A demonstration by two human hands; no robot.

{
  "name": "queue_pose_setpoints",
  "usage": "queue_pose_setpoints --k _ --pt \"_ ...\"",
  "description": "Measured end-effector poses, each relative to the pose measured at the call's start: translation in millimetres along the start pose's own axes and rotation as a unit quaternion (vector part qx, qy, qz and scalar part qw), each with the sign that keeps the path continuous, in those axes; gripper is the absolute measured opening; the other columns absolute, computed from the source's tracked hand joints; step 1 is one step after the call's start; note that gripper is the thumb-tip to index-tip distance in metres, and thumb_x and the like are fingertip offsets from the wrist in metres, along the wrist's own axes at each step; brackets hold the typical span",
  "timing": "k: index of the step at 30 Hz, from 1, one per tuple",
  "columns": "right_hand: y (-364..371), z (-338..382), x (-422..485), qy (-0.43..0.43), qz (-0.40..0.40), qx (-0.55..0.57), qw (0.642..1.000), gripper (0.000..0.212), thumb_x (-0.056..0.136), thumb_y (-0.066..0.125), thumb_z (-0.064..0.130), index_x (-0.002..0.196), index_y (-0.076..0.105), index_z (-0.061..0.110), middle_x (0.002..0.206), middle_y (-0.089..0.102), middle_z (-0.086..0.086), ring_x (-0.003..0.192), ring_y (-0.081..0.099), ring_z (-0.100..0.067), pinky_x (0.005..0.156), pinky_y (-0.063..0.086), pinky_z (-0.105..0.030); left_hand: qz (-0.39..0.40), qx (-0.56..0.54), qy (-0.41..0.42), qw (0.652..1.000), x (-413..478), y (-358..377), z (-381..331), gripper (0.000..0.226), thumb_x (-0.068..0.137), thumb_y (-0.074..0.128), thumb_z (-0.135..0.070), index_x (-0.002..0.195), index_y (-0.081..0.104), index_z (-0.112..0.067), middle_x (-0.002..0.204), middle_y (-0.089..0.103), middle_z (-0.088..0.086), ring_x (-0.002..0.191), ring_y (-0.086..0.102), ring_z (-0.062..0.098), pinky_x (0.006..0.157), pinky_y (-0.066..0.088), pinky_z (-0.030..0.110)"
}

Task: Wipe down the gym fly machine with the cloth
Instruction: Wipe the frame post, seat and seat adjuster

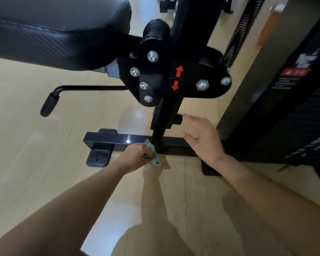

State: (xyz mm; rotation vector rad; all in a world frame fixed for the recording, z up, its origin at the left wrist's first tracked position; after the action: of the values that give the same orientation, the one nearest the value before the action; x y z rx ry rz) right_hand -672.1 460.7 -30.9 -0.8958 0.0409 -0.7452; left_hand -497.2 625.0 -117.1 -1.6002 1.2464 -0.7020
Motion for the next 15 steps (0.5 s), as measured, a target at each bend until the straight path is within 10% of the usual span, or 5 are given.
queue_pose_setpoints --k 9,15 --pt "-124 -27 -57 0.126 -0.309 0.037 0.942 0.059 0.082 0.081 0.031 0.131 0.050 0.030 0.124 0.045 0.016 0.110 0.052 0.000 0.098 0.053 -0.029 -0.076 -0.040 0.100 0.991 43 3 -91 0.024 0.089 0.074 -0.022 0.112 0.074 -0.013 0.114 0.068 0.003 0.102 0.062 0.018 0.094 0.050 0.033" --pt "-144 -41 -41 0.129 -0.272 0.078 0.950 0.066 0.085 0.079 0.031 0.141 0.043 0.039 0.122 0.053 0.025 0.109 0.058 0.001 0.101 0.053 -0.033 -0.097 -0.003 -0.011 0.995 85 18 -104 0.027 0.098 0.062 -0.029 0.119 0.070 -0.014 0.132 0.060 0.009 0.117 0.055 0.030 0.102 0.043 0.040"
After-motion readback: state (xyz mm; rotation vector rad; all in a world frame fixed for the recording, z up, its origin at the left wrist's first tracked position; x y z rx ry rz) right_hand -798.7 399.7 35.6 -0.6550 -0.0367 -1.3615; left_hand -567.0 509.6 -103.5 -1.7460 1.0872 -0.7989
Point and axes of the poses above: each hand's wrist, its own x-axis towards the middle knuckle, its own y-axis out of the palm, z = x × y, the point moved 4 cm from there along x, towards the middle knuckle
